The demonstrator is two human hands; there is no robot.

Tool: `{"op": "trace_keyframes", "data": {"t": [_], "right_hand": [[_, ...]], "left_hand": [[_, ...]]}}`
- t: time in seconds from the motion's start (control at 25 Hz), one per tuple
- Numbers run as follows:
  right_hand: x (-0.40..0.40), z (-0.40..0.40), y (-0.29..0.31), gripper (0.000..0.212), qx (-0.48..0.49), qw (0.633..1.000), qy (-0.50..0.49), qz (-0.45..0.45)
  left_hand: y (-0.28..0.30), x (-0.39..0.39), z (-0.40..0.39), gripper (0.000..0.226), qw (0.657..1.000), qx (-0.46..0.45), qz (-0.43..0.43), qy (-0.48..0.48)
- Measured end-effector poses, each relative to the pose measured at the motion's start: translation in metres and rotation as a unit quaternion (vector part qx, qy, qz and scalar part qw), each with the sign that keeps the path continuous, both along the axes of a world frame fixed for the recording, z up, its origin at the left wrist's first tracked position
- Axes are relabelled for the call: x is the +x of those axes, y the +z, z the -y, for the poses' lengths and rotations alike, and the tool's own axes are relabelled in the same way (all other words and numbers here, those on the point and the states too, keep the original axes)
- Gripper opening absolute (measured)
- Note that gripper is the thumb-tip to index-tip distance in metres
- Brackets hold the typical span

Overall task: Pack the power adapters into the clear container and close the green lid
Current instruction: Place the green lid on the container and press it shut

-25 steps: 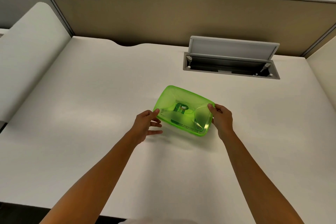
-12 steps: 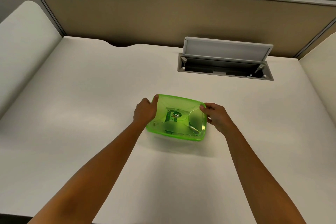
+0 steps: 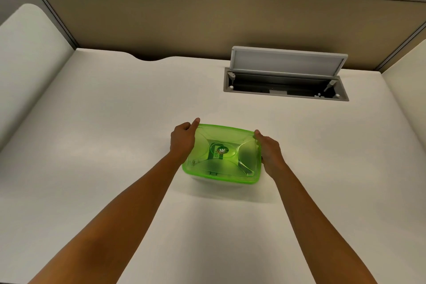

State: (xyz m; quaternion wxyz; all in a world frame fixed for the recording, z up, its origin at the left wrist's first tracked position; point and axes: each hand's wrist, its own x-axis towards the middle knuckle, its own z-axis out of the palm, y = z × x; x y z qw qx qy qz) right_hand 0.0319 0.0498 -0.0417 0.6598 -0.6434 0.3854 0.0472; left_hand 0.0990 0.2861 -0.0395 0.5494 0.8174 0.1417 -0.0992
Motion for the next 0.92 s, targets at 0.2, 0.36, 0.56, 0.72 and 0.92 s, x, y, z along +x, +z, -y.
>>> {"op": "trace_keyframes", "data": {"t": [0.2,0.36,0.56,0.72,0.92], "right_hand": [[0.002,-0.002,-0.005,0.050,-0.096,0.995,0.005,0.004],[0.013,0.004,0.011,0.045,0.012,0.998,0.005,-0.056],[-0.003,-0.019,0.018,0.037,-0.257,0.965,0.057,-0.009],[-0.025,-0.042,0.017,0.031,-0.461,0.873,0.131,0.095],[-0.036,-0.057,0.009,0.044,-0.516,0.808,0.255,0.126]], "left_hand": [[-0.003,0.000,0.000,0.058,1.000,-0.011,-0.003,0.008],[0.000,-0.001,0.000,0.058,1.000,-0.010,-0.009,0.012],[0.008,-0.010,0.003,0.042,0.991,0.102,0.077,0.035],[0.010,-0.031,0.009,0.028,0.900,0.298,0.284,-0.140],[0.000,-0.053,0.008,0.056,0.846,0.342,0.277,-0.302]]}}
